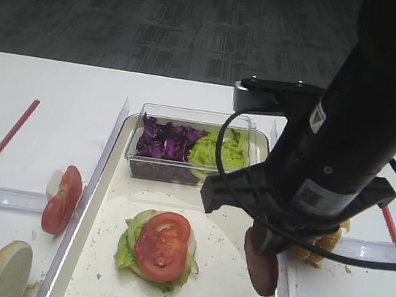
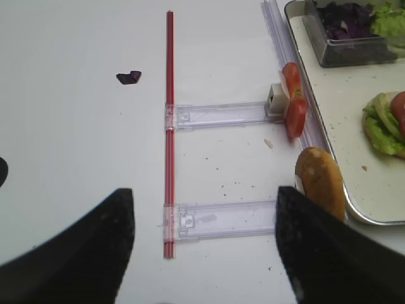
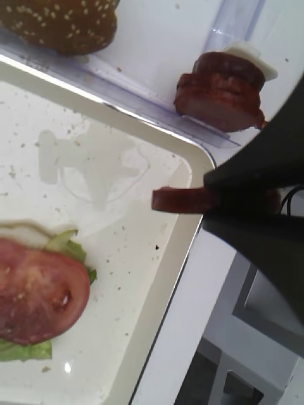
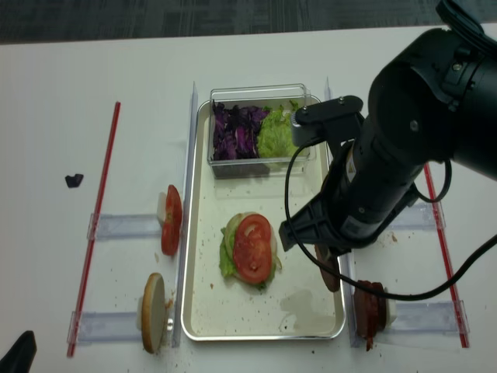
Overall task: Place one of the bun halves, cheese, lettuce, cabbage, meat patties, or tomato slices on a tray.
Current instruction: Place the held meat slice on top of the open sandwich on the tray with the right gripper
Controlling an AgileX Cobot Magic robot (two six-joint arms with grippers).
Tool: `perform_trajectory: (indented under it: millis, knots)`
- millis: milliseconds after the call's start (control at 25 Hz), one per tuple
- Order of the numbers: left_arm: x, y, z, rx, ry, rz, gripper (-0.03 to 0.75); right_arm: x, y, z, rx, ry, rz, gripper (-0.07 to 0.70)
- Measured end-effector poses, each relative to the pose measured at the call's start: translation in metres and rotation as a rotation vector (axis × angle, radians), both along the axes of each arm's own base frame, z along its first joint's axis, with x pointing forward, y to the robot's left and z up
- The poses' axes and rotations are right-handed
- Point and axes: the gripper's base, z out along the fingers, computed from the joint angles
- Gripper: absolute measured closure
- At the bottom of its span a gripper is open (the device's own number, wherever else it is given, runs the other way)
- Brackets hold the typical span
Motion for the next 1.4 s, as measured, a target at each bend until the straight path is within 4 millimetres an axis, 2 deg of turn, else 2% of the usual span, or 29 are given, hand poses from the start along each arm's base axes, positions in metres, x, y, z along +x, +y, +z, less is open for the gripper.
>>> perform_trajectory:
  millis: [360, 680, 880, 1400]
  knots:
    - [0.000, 0.000, 0.000, 0.000, 0.000, 0.000, 0.277, 0.001, 0.012, 0.005, 0.183, 0.014, 0.037, 0.510]
    - [0.000, 0.000, 0.000, 0.000, 0.000, 0.000, 0.277, 0.017, 0.013, 0.009, 0.396, 0.028, 0.035, 0.510]
    - [0.000, 0.000, 0.000, 0.000, 0.000, 0.000, 0.277, 0.022, 0.018, 0.002, 0.428, 0.054, 0.054, 0.510]
    - [0.000, 0.000, 0.000, 0.000, 0.000, 0.000, 0.277, 0.022, 0.019, 0.003, 0.446, 0.046, 0.065, 0.510]
